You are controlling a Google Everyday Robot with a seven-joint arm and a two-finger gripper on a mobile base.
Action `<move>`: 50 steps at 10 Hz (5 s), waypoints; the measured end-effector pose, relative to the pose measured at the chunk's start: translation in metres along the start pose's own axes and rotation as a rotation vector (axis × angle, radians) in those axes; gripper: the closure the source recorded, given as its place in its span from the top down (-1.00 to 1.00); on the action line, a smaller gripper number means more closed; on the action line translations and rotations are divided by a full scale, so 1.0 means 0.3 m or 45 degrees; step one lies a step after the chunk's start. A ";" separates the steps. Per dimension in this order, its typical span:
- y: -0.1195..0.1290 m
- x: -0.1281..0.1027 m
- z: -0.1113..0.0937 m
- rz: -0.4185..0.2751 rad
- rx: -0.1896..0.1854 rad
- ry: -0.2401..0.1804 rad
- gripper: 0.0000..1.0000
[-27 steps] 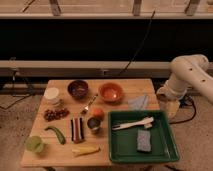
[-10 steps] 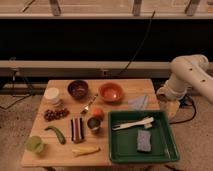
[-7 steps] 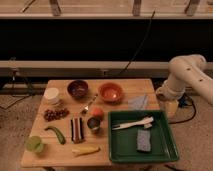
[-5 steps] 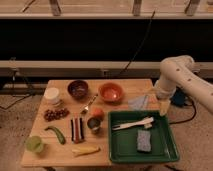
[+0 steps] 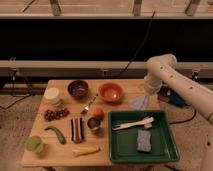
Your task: Wipe red bowl with towel
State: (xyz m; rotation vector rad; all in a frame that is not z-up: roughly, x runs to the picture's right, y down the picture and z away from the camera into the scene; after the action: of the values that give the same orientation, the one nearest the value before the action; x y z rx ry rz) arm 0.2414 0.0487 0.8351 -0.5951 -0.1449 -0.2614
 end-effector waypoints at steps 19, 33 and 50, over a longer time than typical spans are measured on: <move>-0.071 0.082 0.375 -0.098 -0.139 0.039 0.01; -0.253 -0.137 0.188 -0.169 -0.079 0.018 -1.00; -0.435 -0.340 0.103 -0.274 0.068 -0.060 -1.00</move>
State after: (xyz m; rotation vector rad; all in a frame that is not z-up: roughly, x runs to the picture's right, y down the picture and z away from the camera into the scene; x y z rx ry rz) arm 0.1051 -0.0171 0.9087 -0.5329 -0.2613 -0.4507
